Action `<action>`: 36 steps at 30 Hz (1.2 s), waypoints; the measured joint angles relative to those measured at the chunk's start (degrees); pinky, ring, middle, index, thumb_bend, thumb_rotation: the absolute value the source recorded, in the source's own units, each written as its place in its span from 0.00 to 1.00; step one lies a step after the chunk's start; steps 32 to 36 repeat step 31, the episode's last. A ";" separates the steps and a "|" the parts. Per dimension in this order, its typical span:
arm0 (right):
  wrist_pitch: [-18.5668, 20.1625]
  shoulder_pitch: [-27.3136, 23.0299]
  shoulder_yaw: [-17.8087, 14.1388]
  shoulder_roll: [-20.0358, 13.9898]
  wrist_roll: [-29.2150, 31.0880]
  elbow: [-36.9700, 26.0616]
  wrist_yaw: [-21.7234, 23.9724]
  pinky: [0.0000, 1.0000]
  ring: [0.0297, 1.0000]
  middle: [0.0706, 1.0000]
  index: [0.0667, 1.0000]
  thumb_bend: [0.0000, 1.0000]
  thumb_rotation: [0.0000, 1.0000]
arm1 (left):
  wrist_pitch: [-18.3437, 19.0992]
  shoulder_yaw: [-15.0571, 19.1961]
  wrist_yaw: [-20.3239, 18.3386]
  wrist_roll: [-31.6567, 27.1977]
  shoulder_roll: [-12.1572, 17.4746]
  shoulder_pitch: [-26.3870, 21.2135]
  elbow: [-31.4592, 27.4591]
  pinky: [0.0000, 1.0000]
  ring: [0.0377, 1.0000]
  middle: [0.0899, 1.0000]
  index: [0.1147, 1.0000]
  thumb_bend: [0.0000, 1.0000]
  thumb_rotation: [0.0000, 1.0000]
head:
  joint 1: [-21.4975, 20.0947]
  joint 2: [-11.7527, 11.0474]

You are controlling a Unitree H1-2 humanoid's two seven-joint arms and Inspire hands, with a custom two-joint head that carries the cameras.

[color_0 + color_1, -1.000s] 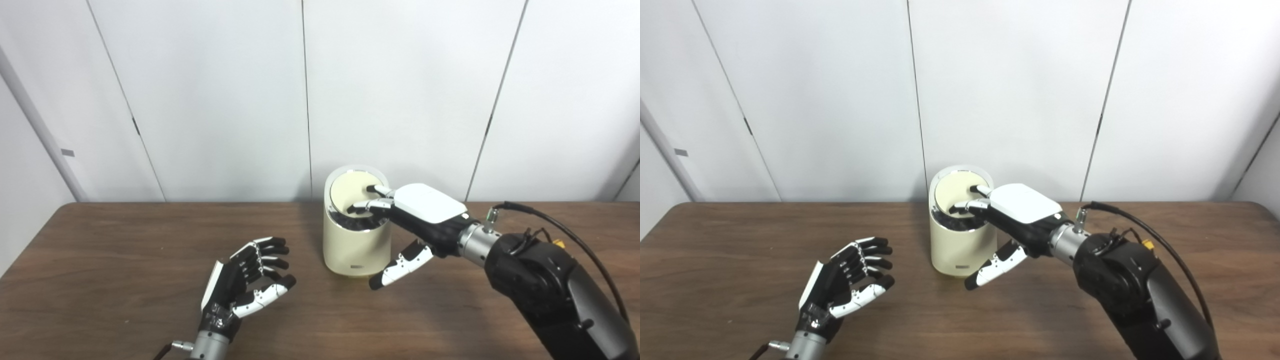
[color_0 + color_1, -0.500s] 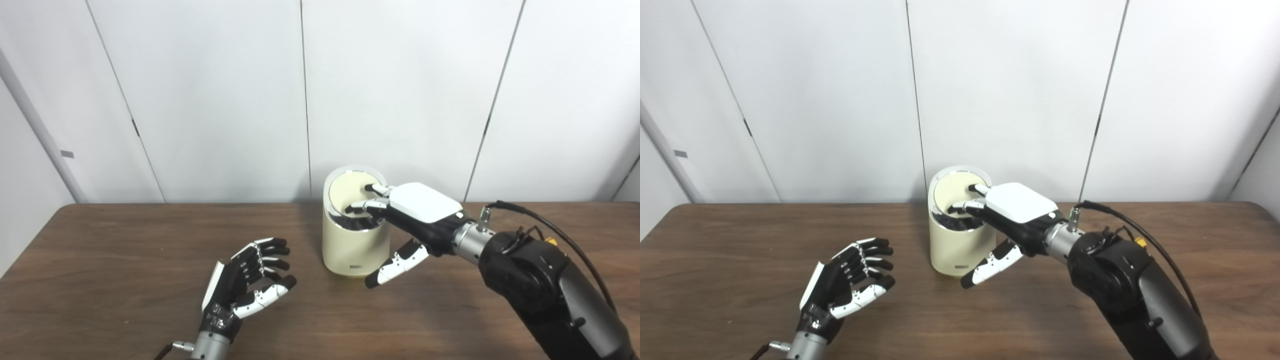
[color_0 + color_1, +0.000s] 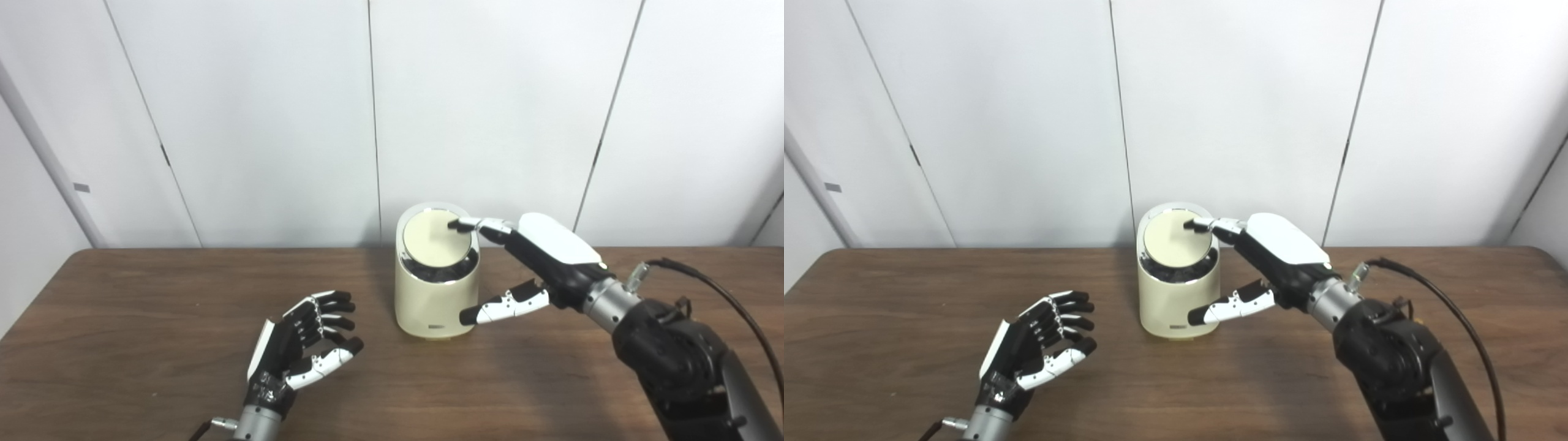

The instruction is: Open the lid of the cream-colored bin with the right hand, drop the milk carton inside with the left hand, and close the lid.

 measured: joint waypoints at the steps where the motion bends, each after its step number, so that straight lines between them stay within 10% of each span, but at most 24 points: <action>1: -0.07 0.94 -0.66 0.81 0.82 0.11 -1.37 0.73 0.88 0.91 0.90 0.70 0.45 | 0.00 0.00 -0.04 0.00 -0.01 0.00 0.00 0.49 0.59 0.66 0.69 0.73 0.19 | -0.09 0.00; 18: -0.77 20.00 -8.39 6.83 11.73 0.41 -14.71 0.78 0.88 0.90 0.91 0.76 0.24 | -2.72 0.17 -0.44 -1.53 0.11 -0.62 1.20 0.50 0.59 0.67 0.71 0.72 0.12 | -0.61 -0.35; 26: -10.78 21.47 -10.05 6.90 16.78 7.56 -19.54 0.76 0.87 0.91 0.94 0.76 0.30 | -4.56 0.14 -0.62 -1.62 0.63 -1.20 2.13 0.49 0.59 0.66 0.72 0.70 0.08 | -0.88 -0.53; 36: -12.11 22.32 -10.81 7.78 20.63 9.03 -20.12 0.79 0.88 0.92 0.93 0.78 0.29 | -4.56 0.09 -0.91 -1.72 0.80 -1.19 2.07 0.49 0.59 0.67 0.72 0.70 0.11 | -0.70 -0.44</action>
